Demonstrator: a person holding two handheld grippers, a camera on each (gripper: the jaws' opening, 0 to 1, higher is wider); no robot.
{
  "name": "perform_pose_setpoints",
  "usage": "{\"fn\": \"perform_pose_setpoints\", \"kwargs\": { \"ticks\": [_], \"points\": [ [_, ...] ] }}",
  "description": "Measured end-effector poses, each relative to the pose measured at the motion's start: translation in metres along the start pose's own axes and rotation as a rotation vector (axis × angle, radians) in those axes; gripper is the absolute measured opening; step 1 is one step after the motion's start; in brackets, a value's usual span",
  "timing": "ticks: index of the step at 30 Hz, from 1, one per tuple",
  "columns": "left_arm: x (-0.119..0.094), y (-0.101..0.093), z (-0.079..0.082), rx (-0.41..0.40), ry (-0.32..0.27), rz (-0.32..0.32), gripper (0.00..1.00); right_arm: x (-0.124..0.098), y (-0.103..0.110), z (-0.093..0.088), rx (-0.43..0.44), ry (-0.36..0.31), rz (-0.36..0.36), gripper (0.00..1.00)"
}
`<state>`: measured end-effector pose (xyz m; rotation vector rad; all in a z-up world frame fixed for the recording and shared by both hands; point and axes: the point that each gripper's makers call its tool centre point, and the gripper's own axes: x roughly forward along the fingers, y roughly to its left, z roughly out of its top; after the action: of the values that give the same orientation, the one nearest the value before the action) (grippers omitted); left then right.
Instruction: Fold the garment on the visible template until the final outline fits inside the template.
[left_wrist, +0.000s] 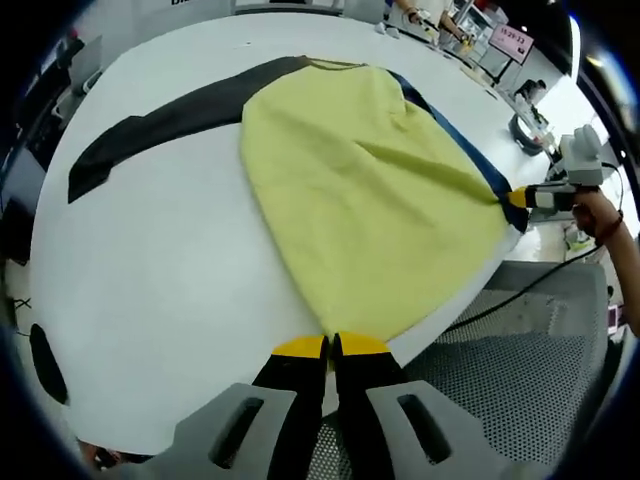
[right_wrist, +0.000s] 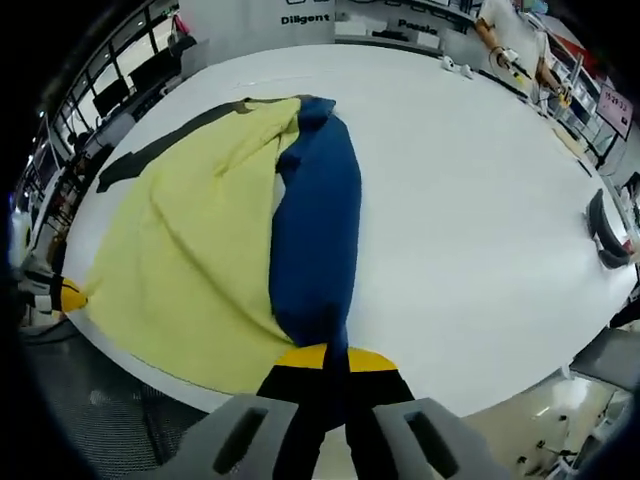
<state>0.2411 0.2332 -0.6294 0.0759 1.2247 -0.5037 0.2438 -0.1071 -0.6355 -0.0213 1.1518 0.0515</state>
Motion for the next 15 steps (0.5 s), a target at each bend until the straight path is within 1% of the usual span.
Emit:
{"fn": "perform_pose_setpoints", "kwargs": {
  "ticks": [2, 6, 9, 13, 15],
  "points": [
    [0.0005, 0.0007, -0.0023, -0.001, 0.005, 0.001, 0.02, 0.0003, 0.0006, -0.0017, 0.0, -0.002, 0.0, 0.0],
    [0.0018, 0.0009, -0.0065, -0.002, 0.015, 0.005, 0.02, 0.0003, 0.0024, -0.0063, -0.016, 0.014, 0.004, 0.0],
    [0.0017, 0.0018, -0.008, -0.023, 0.015, 0.009, 0.02, 0.0, 0.0029, -0.007, -0.019, 0.017, 0.006, 0.0],
    [0.0016, 0.0017, -0.0086, -0.018, 0.017, 0.01, 0.02, 0.0006, 0.0031, -0.0092, -0.024, 0.028, 0.01, 0.0],
    [0.0024, 0.0028, -0.0088, -0.033, 0.009, 0.018, 0.03, 0.0008, 0.0035, -0.0098, -0.032, 0.031, 0.012, 0.0]
  ]
}}
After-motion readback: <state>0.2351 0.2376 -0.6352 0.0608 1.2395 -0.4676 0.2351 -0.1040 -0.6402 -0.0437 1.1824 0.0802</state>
